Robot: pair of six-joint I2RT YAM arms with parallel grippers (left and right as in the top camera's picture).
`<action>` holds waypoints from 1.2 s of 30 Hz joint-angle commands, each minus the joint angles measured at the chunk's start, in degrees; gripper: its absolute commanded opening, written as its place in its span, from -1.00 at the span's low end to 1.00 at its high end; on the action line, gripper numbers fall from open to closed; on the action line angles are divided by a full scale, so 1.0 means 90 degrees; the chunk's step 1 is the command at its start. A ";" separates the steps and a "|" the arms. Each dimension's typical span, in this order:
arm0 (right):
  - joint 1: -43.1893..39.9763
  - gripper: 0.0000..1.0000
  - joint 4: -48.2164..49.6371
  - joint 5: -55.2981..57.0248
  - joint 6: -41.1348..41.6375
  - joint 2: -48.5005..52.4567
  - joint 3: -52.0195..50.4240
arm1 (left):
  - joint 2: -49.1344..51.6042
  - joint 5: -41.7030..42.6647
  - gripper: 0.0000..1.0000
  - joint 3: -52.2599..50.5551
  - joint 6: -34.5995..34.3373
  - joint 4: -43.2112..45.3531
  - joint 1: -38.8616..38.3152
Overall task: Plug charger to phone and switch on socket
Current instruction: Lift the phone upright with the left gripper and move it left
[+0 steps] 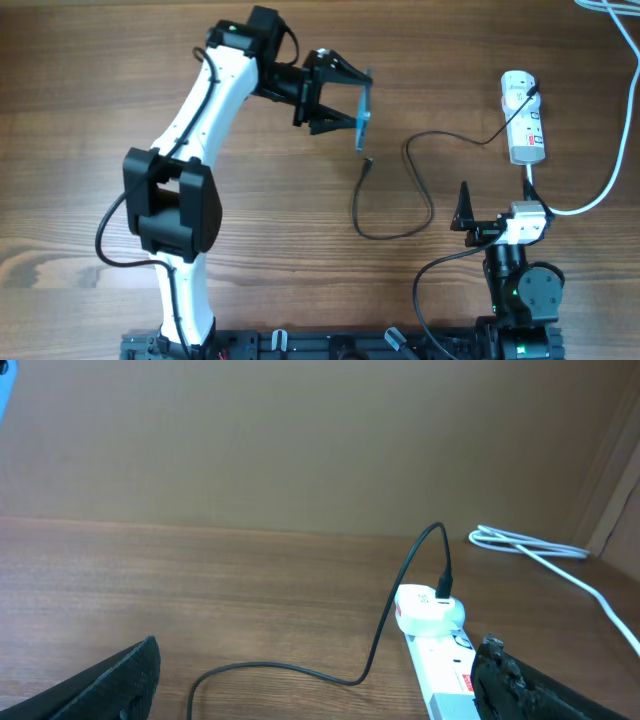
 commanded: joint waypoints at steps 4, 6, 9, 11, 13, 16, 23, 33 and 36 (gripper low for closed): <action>-0.0024 0.99 0.0029 -0.0051 -0.0112 -0.0017 -0.0007 | -0.0214 0.0359 0.45 0.0010 -0.0085 -0.0005 0.0379; -0.0024 0.99 0.0029 -0.0051 -0.0112 -0.0017 -0.0007 | -0.0214 0.0359 0.45 0.0007 -0.0083 -0.0005 0.0525; -0.0024 0.99 0.0029 -0.0053 -0.0112 -0.0017 -0.0007 | -0.0214 0.0362 0.47 0.0010 -0.0083 -0.0041 0.0729; -0.0024 0.99 0.0029 -0.0053 -0.0112 -0.0017 -0.0007 | -0.0214 0.0359 0.49 0.0010 -0.0080 -0.0204 0.0814; -0.0024 0.99 0.0029 -0.0053 -0.0109 -0.0017 -0.0007 | -0.0214 0.0362 0.49 0.0007 -0.0078 -0.0335 0.0860; -0.0024 1.00 0.0029 -0.0051 -0.0112 -0.0017 -0.0007 | -0.0214 0.0362 0.49 0.0007 -0.0080 -0.0495 0.0867; -0.0024 0.99 0.0029 -0.0053 -0.0112 -0.0017 -0.0007 | -0.0214 0.0362 0.49 0.0007 -0.0075 -0.0505 0.0896; -0.0024 0.99 0.0029 -0.0053 -0.0112 -0.0017 -0.0007 | -0.0214 0.0362 0.48 0.0007 -0.0075 -0.0508 0.0916; -0.0024 0.99 0.0029 -0.0051 -0.0109 -0.0017 -0.0007 | -0.0214 0.0362 0.47 0.0007 -0.0075 -0.0508 0.0945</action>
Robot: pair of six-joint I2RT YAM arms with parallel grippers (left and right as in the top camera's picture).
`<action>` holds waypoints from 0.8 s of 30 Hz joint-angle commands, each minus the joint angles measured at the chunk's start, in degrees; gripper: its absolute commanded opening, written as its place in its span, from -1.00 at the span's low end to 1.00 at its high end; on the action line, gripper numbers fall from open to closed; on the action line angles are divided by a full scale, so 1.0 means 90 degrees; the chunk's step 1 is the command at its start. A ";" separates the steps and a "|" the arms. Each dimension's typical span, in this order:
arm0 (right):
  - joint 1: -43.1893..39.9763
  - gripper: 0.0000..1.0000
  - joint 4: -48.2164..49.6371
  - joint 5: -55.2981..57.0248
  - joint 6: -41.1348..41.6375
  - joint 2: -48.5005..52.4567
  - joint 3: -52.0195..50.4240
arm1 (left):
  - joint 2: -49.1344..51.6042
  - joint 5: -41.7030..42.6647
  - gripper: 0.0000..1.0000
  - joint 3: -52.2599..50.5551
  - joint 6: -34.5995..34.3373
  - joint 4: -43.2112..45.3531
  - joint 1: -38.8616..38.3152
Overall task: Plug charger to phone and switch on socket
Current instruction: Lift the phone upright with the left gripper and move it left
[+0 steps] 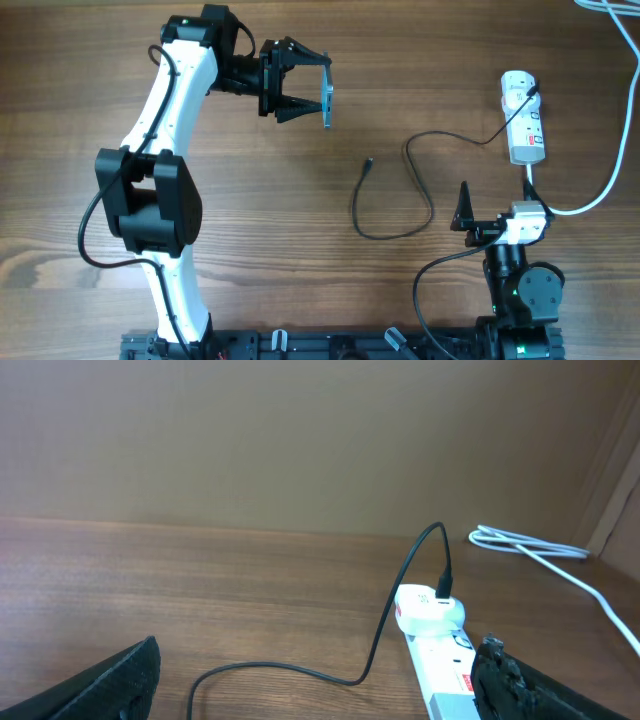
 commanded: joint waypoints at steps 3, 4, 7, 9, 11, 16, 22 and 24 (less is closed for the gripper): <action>-0.0024 1.00 0.0029 -0.0051 -0.0114 -0.0017 -0.0007 | -0.0214 0.0359 0.47 0.0007 -0.0012 -0.0029 0.0131; -0.0024 0.99 0.0029 -0.0051 -0.0114 -0.0017 -0.0007 | -0.0214 0.0359 0.47 0.0007 -0.0012 -0.0032 0.0143; -0.0024 1.00 0.0029 -0.0051 -0.0114 -0.0017 -0.0007 | -0.0214 0.0359 0.47 0.0010 0.0015 -0.0073 0.0168; -0.0024 0.98 0.0029 -0.0053 -0.0114 -0.0017 -0.0007 | -0.0214 0.0359 0.47 0.0007 0.0032 -0.0097 0.0172; -0.0024 0.99 0.0029 -0.0051 -0.0114 -0.0017 -0.0007 | -0.0214 0.0359 0.47 0.0007 0.0032 -0.0100 0.0172; -0.0024 0.99 0.0029 -0.0051 -0.0114 -0.0017 -0.0007 | -0.0214 0.0359 0.47 0.0007 0.0034 -0.0097 0.0170; -0.0024 0.99 0.0029 -0.0051 -0.0114 -0.0017 -0.0007 | -0.0214 0.0359 0.47 0.0010 0.0032 -0.0100 0.0170; -0.0024 0.99 0.0029 -0.0053 -0.0114 -0.0017 -0.0007 | -0.0214 0.0359 0.47 0.0007 0.0032 -0.0100 0.0170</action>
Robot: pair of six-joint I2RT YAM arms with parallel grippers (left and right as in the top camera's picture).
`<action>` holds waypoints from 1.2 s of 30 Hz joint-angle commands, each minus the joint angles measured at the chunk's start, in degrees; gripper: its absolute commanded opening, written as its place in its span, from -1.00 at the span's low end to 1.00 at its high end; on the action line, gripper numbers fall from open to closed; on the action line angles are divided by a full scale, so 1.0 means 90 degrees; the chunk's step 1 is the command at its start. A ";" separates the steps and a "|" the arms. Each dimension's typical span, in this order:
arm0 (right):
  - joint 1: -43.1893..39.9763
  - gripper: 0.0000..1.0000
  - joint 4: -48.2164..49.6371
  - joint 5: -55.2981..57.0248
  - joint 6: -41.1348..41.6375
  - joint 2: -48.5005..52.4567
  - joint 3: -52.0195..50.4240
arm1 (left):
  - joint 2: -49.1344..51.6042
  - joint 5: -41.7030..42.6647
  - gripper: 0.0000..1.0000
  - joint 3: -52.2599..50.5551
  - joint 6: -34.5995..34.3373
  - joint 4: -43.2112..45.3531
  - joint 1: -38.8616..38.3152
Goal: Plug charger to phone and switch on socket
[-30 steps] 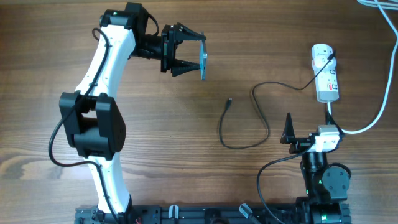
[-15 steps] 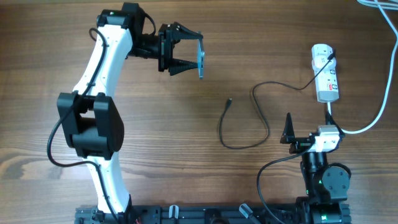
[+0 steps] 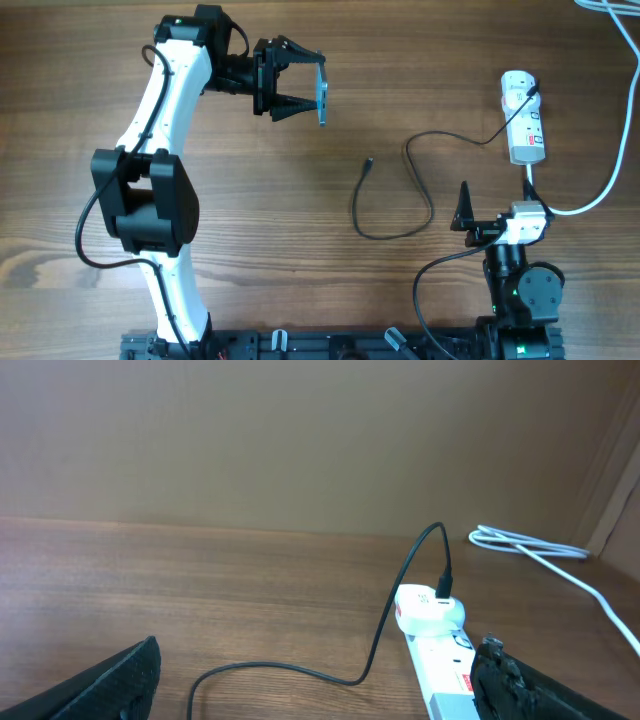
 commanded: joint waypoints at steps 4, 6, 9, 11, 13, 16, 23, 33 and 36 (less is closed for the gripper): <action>-0.0024 1.00 0.0029 -0.0053 -0.0114 -0.0017 -0.0007 | -0.0216 0.0359 0.47 0.0007 0.0029 -0.0027 0.0034; -0.0024 0.99 0.0029 -0.0053 -0.0114 -0.0017 -0.0007 | -0.0216 0.0359 0.47 0.0007 0.0029 -0.0027 0.0034; -0.0024 0.99 0.0029 -0.0056 -0.0112 -0.0017 -0.0007 | -0.0216 0.0359 0.47 0.0007 0.0029 -0.0027 0.0034; -0.0024 0.99 0.0029 -0.0053 -0.0112 -0.0017 -0.0007 | -0.0216 0.0359 0.47 0.0007 0.0029 -0.0027 0.0034; -0.0024 0.99 0.0029 -0.0056 -0.0112 -0.0017 -0.0007 | -0.0216 0.0359 0.47 0.0007 0.0029 -0.0024 0.0034; -0.0024 1.00 0.0029 -0.0053 -0.0112 -0.0017 -0.0007 | -0.0216 0.0359 0.47 0.0007 0.0029 -0.0024 0.0034; -0.0024 0.99 0.0029 -0.0053 -0.0114 -0.0017 -0.0007 | -0.0216 0.0359 0.47 0.0007 0.0029 -0.0029 0.0029; -0.0027 1.00 0.0056 0.0170 -0.0576 -0.0017 -0.0007 | -0.0216 0.0359 0.47 0.0007 0.0029 -0.0032 0.0029; -0.0027 0.99 0.0053 0.0160 -0.0799 -0.0017 -0.0007 | -0.0216 0.0359 0.47 0.0007 0.0032 -0.0046 0.0029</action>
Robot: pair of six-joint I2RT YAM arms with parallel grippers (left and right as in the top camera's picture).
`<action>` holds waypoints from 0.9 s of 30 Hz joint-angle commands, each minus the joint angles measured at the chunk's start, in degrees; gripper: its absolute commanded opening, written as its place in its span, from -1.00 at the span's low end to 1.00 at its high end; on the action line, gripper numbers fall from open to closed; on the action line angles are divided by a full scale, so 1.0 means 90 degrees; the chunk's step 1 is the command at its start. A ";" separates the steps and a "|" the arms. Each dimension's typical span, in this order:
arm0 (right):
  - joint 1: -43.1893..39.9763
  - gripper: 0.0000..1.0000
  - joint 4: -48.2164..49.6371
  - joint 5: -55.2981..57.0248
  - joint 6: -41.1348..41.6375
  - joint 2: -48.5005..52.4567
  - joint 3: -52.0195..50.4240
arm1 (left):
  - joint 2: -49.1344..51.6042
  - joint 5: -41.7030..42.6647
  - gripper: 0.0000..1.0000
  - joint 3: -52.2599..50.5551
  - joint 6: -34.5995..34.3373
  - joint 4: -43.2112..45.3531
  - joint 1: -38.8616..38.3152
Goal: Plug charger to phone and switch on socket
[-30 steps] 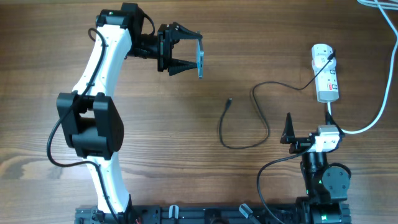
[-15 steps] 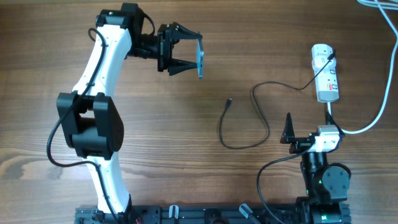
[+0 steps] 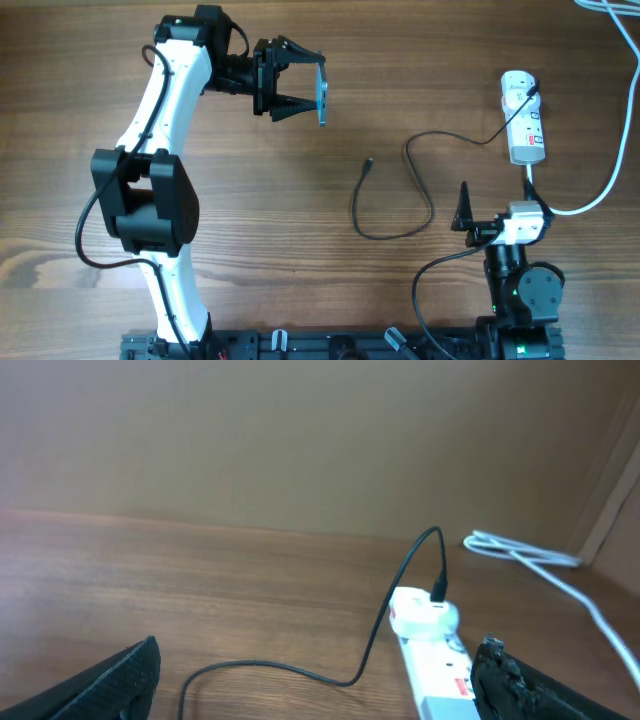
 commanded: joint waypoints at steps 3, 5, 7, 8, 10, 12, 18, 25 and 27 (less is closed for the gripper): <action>-0.0027 0.99 0.0044 0.0151 -0.0447 -0.0017 -0.0007 | -0.0214 0.0359 0.47 0.0010 0.0032 -0.0029 0.0029; -0.0027 1.00 0.0044 0.0151 -0.0447 -0.0017 -0.0007 | -0.0214 0.0359 0.47 0.0010 0.0029 -0.0032 0.0029; -0.0027 0.99 0.0044 0.0151 -0.0447 -0.0017 -0.0007 | -0.0214 0.0359 0.47 0.0010 0.0032 -0.0029 0.0029; -0.0027 0.99 0.0044 0.0151 -0.0447 -0.0017 -0.0007 | -0.0214 0.0359 0.47 0.0010 0.0032 -0.0029 0.0029; -0.0027 0.99 0.0061 0.0102 -0.0437 -0.0017 -0.0007 | -0.0214 0.0359 0.48 0.0012 0.0032 -0.0029 0.0029; -0.0024 1.00 0.0236 -0.0374 -0.0425 -0.0017 -0.0007 | -0.0214 0.0359 0.48 0.0010 0.0032 -0.0029 0.0029; -0.0024 1.00 0.0517 -0.6127 -0.0425 -0.0017 -0.0007 | -0.0214 0.0359 0.49 0.0010 0.0056 -0.0027 0.0029; -0.0024 1.00 0.3587 -0.7261 0.0891 -0.0017 -0.0005 | -0.0214 0.0359 0.49 0.0010 0.0058 -0.0027 0.0029; -0.0024 0.99 0.4296 -0.6674 0.1564 -0.0017 -0.0005 | -0.0214 0.0359 0.49 0.0012 0.0058 -0.0027 0.0029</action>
